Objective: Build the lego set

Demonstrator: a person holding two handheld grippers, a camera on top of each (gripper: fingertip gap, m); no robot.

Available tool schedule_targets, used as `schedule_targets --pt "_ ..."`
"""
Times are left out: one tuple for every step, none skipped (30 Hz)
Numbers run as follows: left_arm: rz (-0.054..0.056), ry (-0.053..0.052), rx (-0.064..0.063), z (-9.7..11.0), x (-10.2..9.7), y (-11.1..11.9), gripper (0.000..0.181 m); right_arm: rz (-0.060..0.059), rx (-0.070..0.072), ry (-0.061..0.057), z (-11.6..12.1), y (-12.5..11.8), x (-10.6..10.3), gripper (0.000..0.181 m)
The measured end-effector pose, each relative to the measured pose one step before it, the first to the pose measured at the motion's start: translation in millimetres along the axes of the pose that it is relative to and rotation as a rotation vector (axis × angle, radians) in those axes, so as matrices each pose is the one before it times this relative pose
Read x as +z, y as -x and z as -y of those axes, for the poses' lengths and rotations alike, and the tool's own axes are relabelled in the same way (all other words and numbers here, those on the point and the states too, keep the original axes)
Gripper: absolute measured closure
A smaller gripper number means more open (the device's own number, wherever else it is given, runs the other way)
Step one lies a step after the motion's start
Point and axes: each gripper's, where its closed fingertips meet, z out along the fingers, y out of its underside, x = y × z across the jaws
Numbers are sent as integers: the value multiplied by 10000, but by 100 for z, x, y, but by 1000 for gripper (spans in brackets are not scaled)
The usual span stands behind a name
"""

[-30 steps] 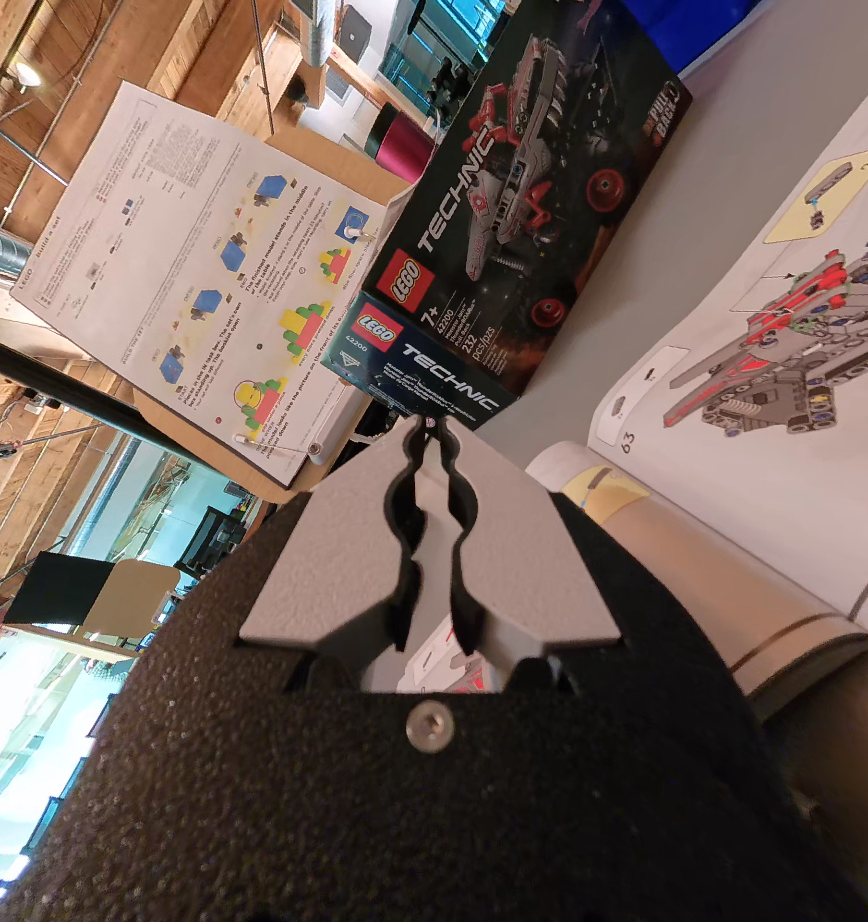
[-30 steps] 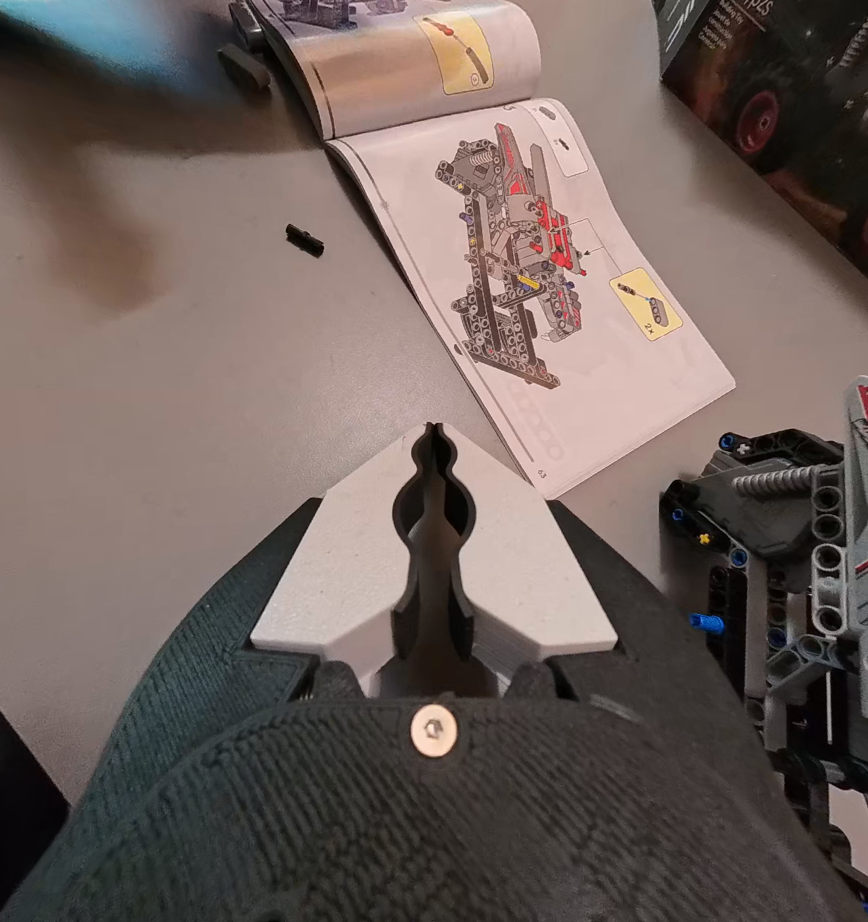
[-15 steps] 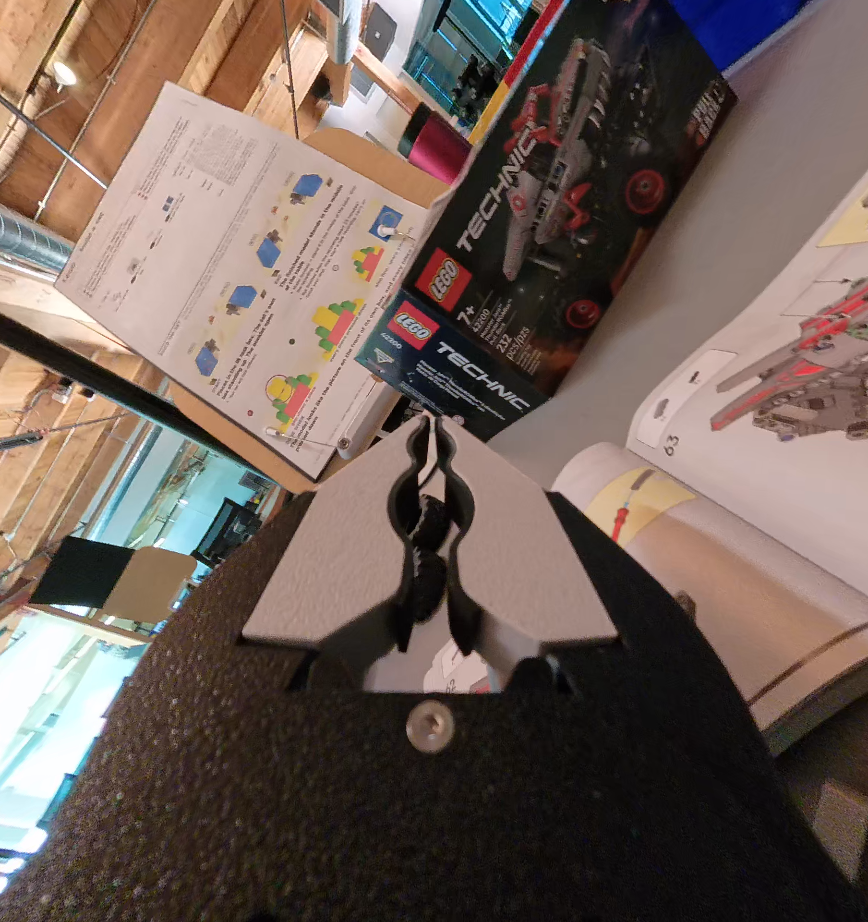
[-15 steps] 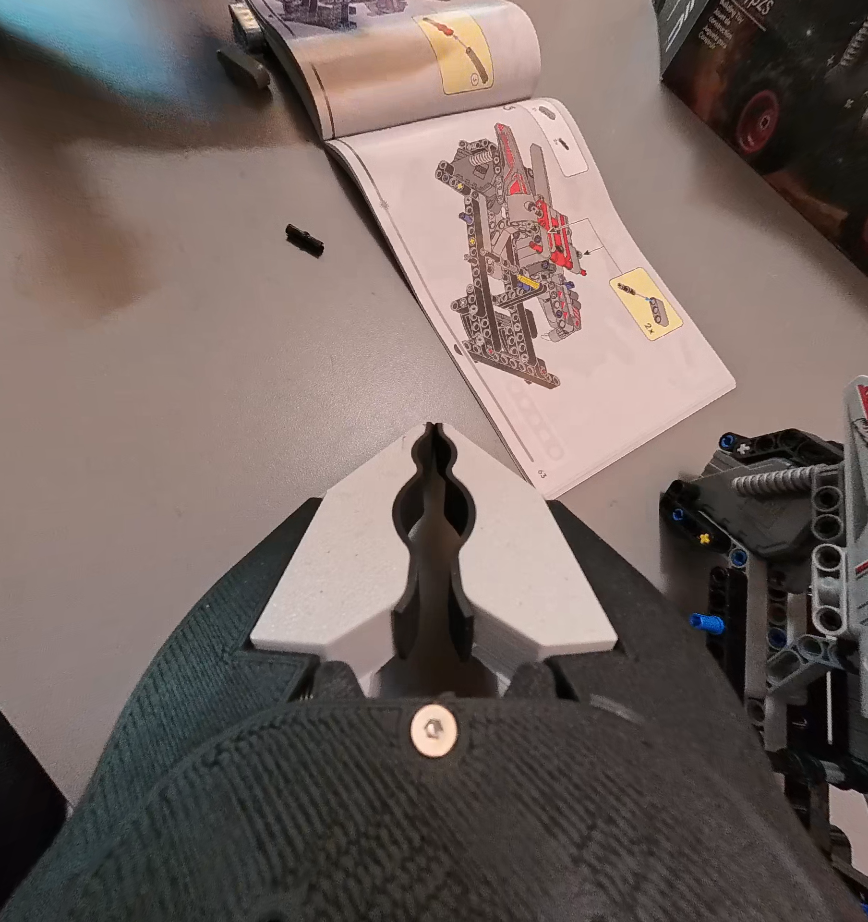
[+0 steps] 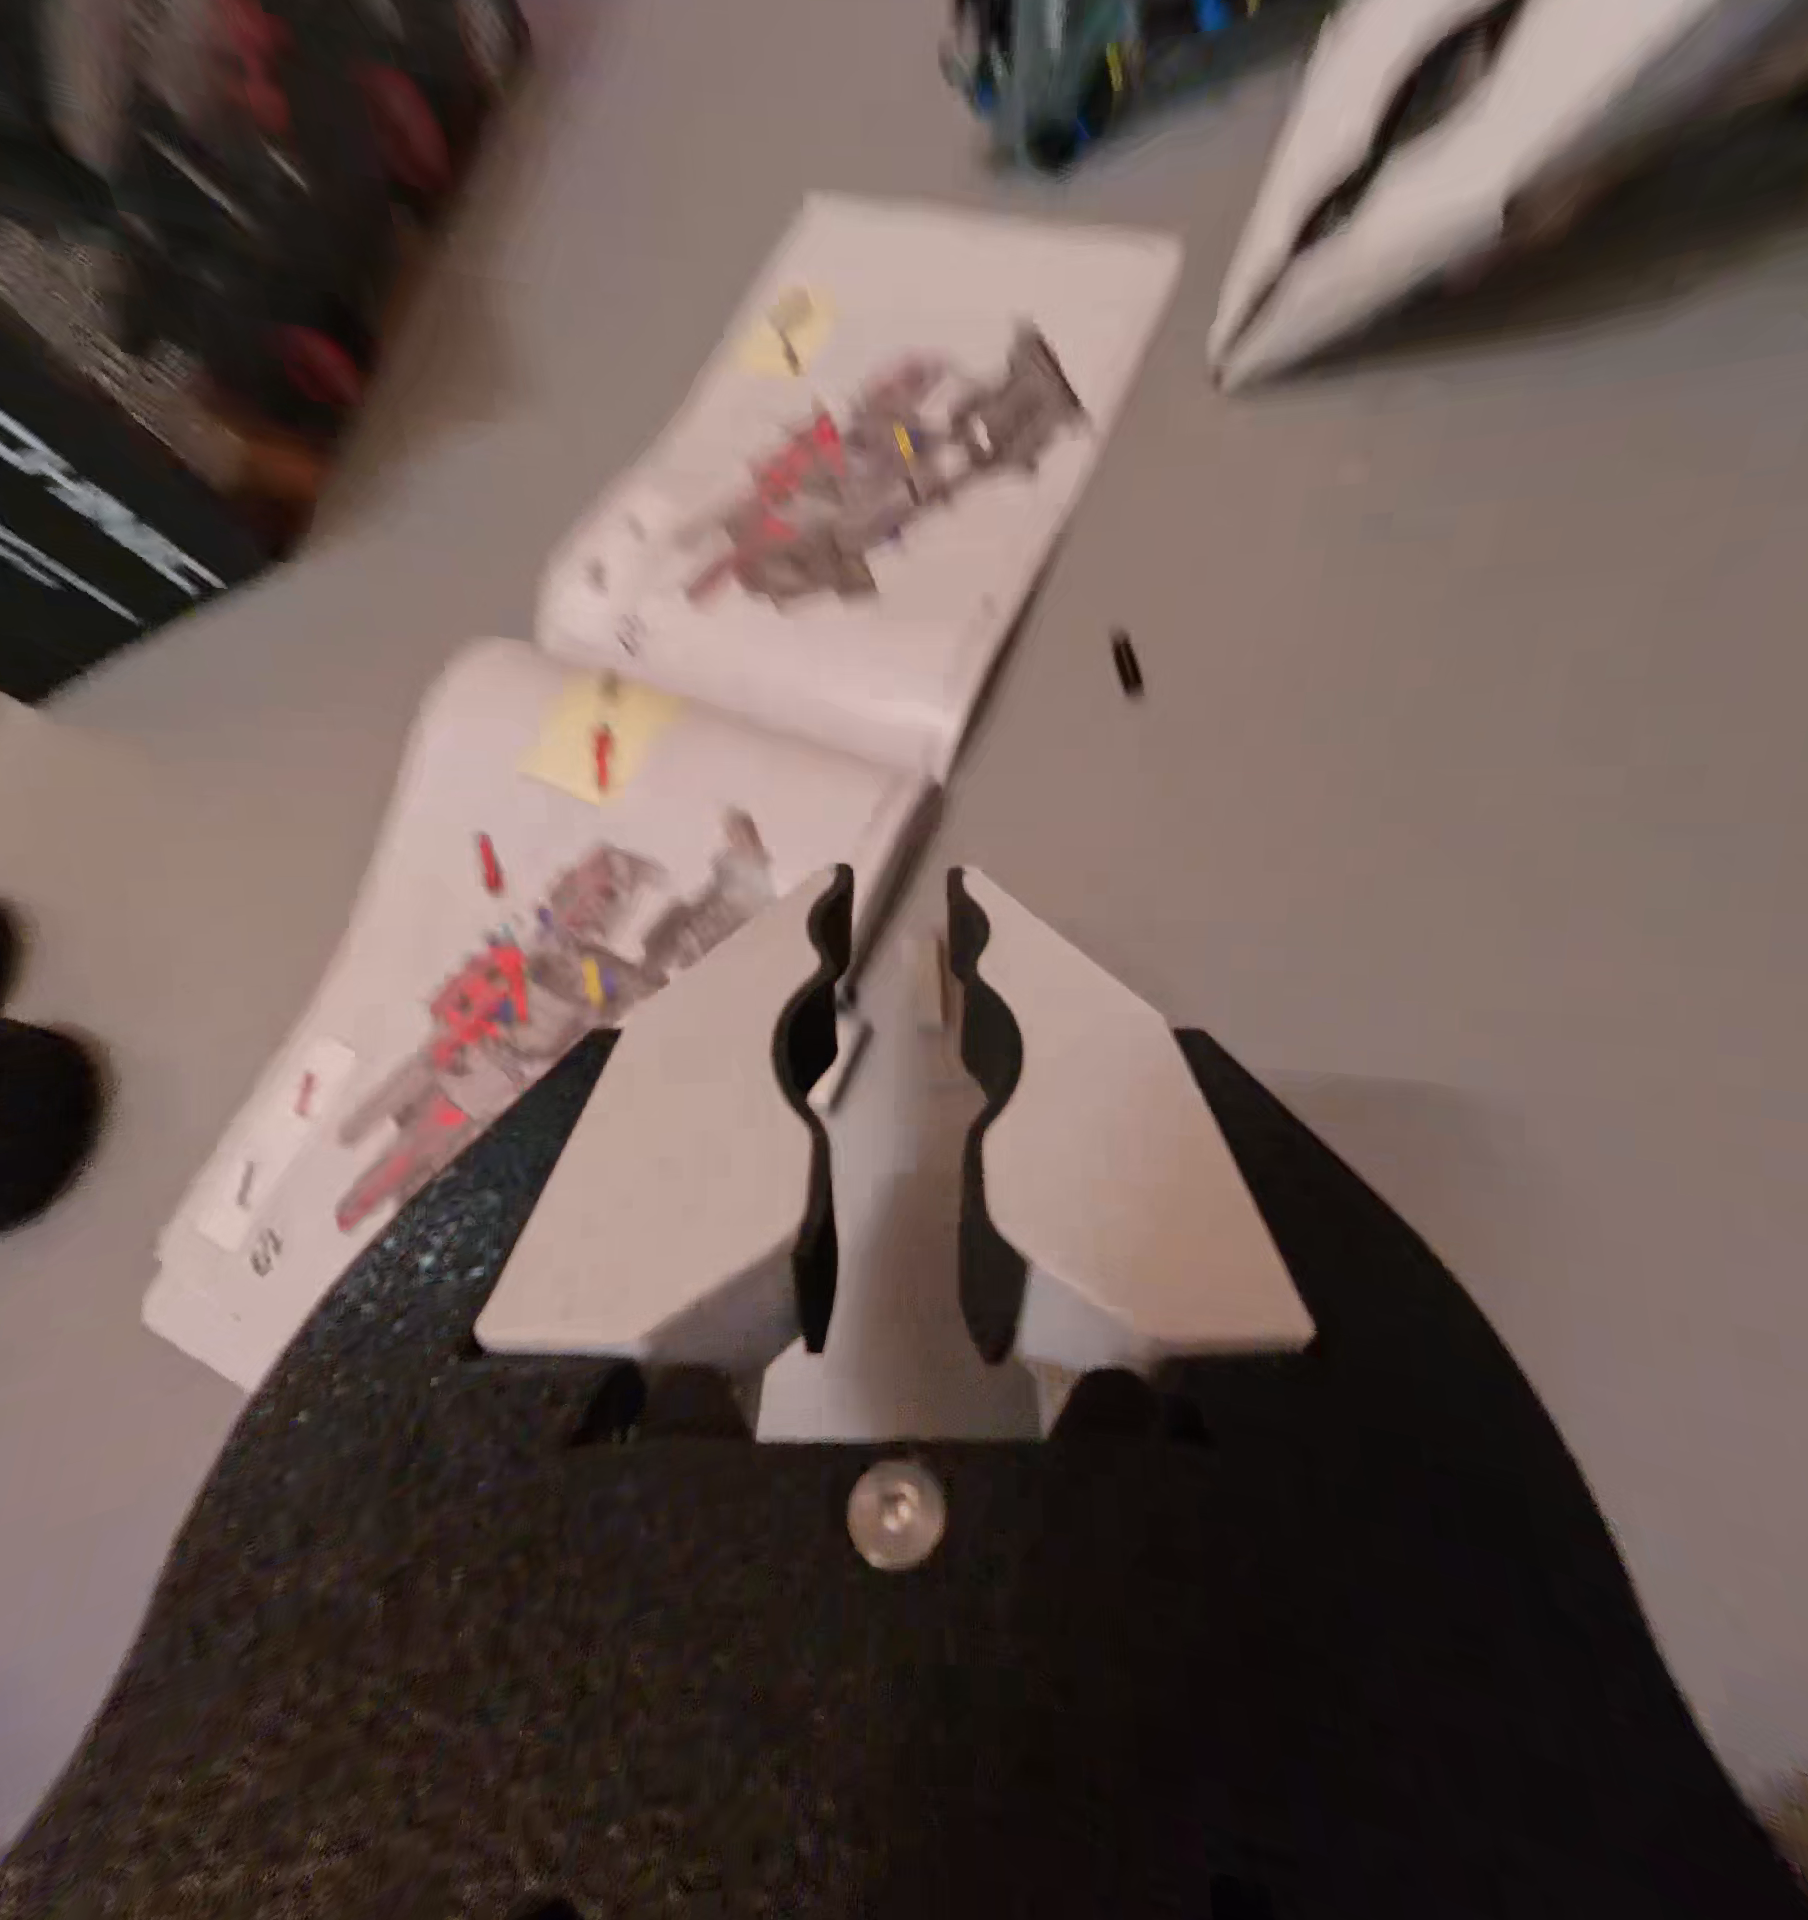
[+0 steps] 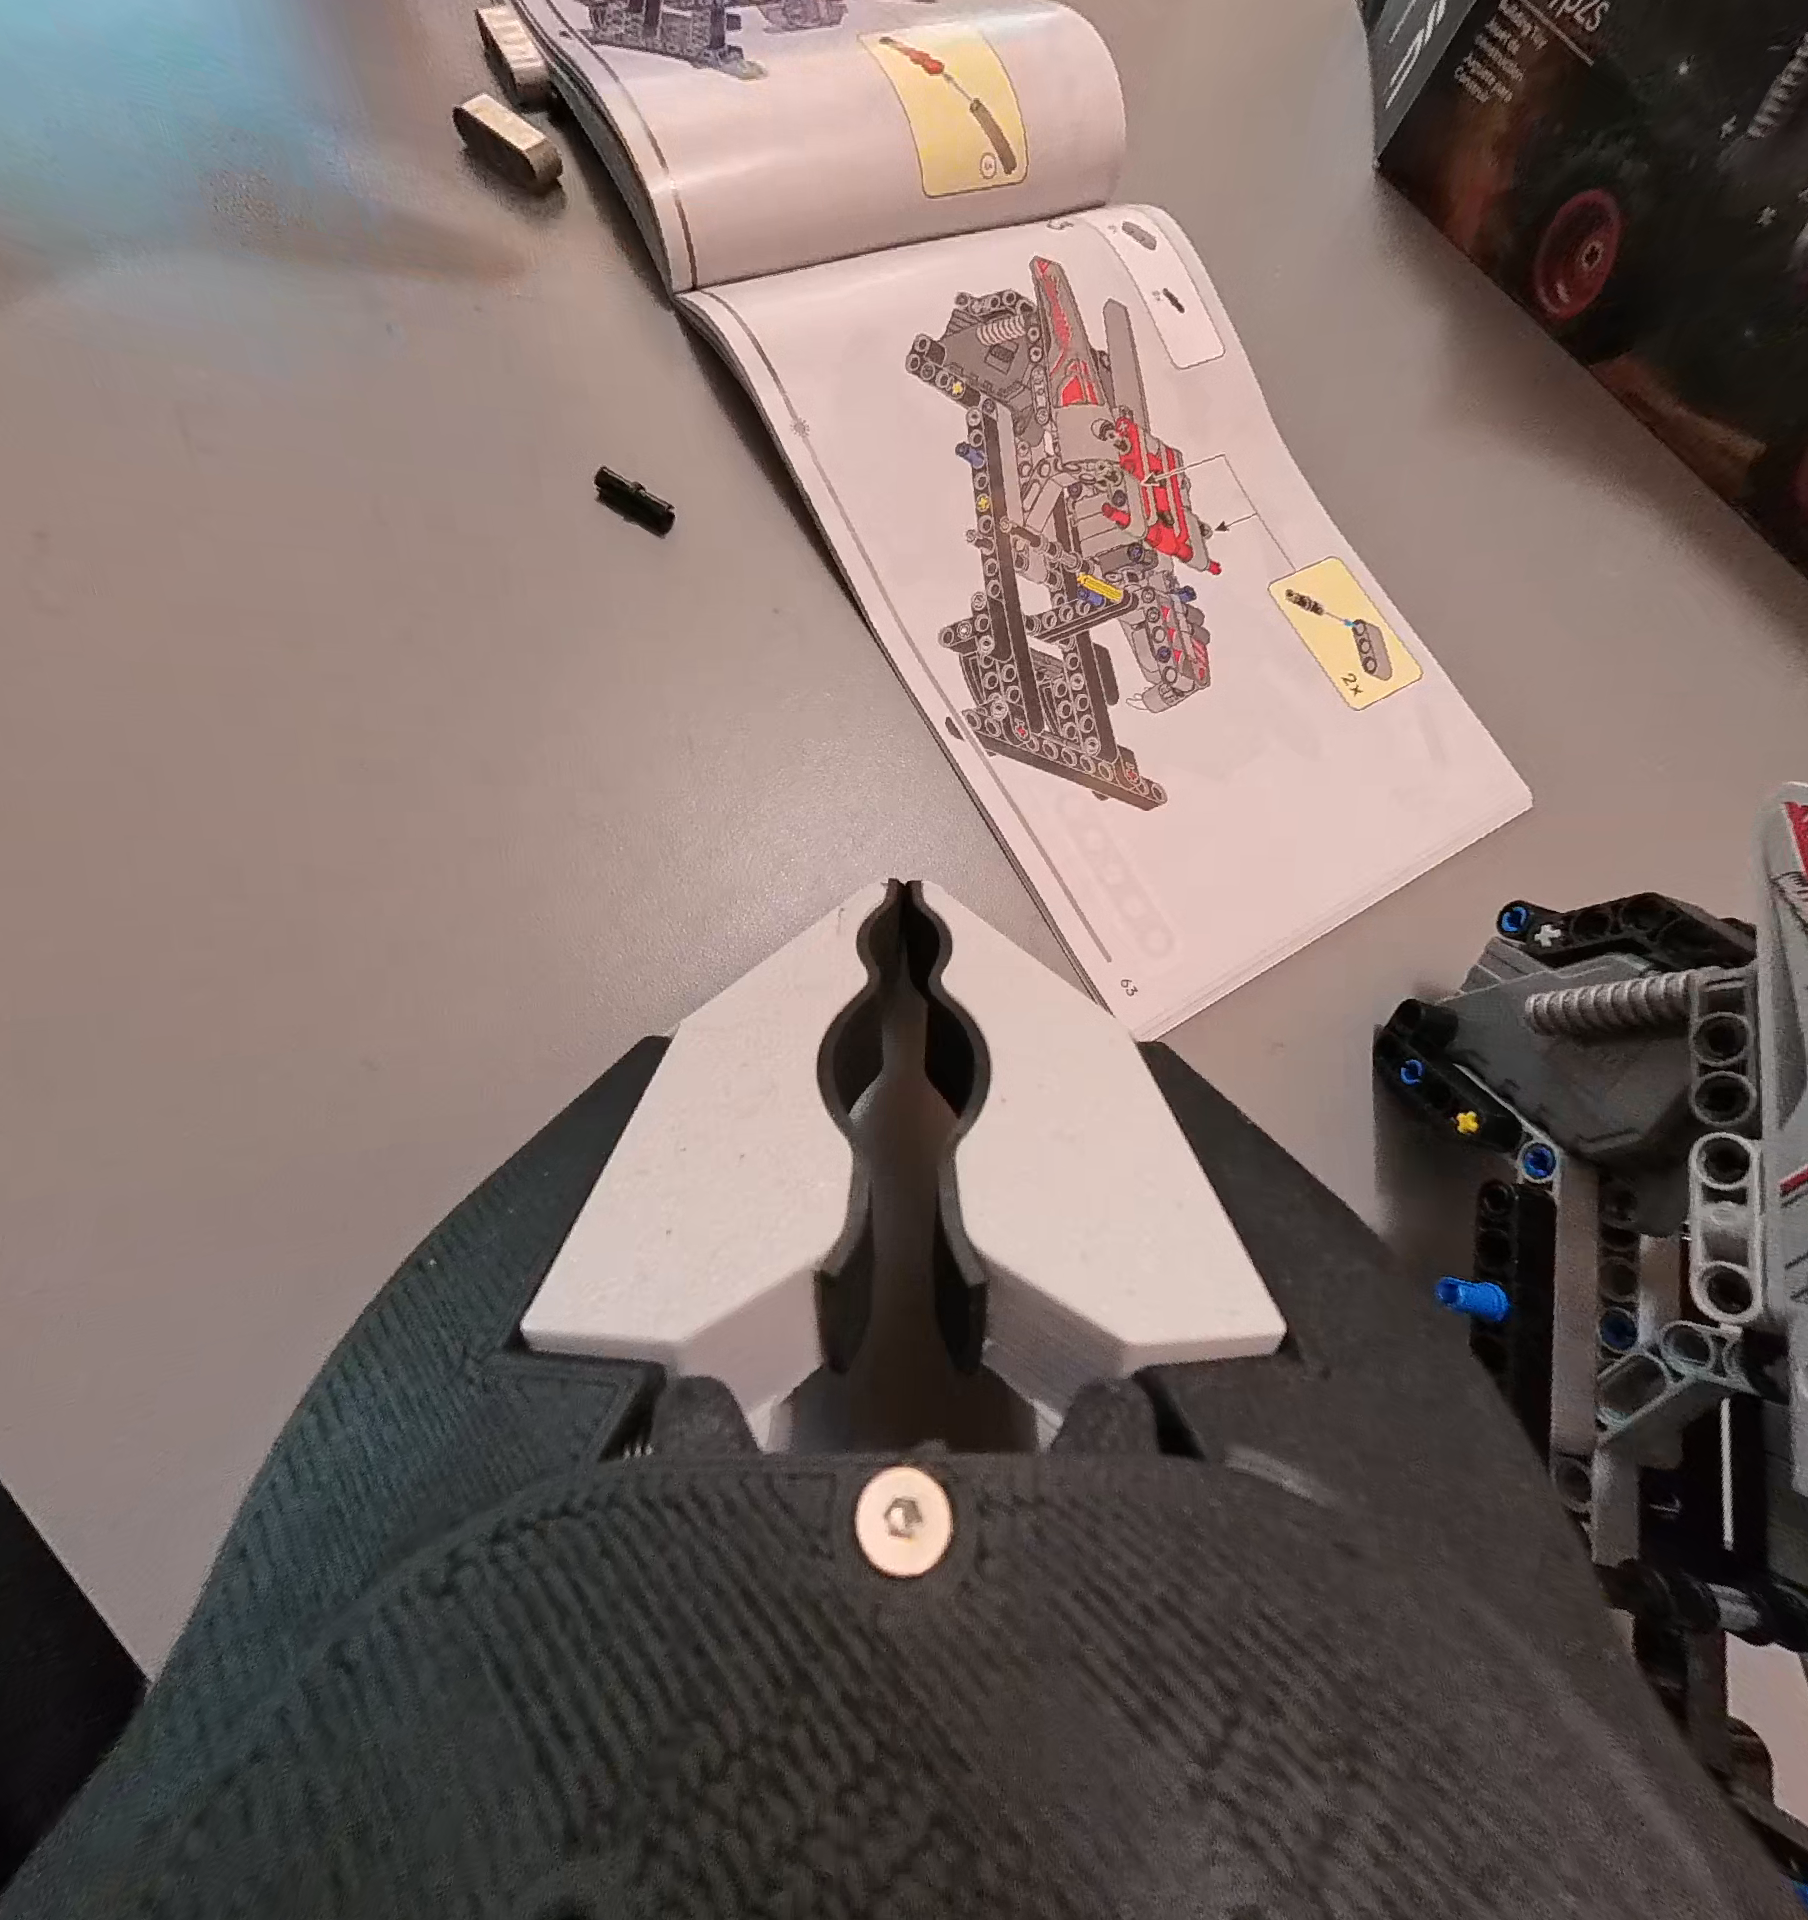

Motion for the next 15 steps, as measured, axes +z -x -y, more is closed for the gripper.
schedule_targets --pt "-35 490 200 -1113 113 -394 168 5 -3 1 1 -3 4 181" --pt "101 337 76 -754 219 -127 169 15 10 0 -3 6 3 181" --pt "125 227 4 -452 226 -13 169 13 12 -1 -2 5 4 181" --pt "-24 152 36 -273 209 -186 168 10 -2 -2 12 2 0 181" --pt "-68 58 34 -92 197 -181 168 0 -20 -3 1 1 10 181" --pt "65 28 -47 -21 215 123 168 -11 -16 -1 10 -1 3 181" --pt "96 95 -96 -129 244 233 168 -14 -11 0 -4 -3 3 181" --pt "-39 201 -72 -323 260 65 170 -13 -18 0 8 5 -2 181" --pt "-61 190 -60 -312 245 -9 173 -14 -28 0 4 11 5 181" --pt "-14 -57 -104 108 99 33 175 -20 -30 0 11 8 -5 181" --pt "-52 30 -84 14 78 -54 175 -23 -32 0 3 5 1 181" --pt "-92 -16 8 83 16 -154 175 -21 -35 -2 4 14 -3 181" --pt "-80 -15 93 73 17 -186 176 -27 -26 -5 17 1 -3 181" --pt "5 -20 138 66 16 -73 176 -25 -31 -5 2 6 -7 181" --pt "33 -10 155 57 16 -57 176 -16 -37 -5 17 17 -7 181"
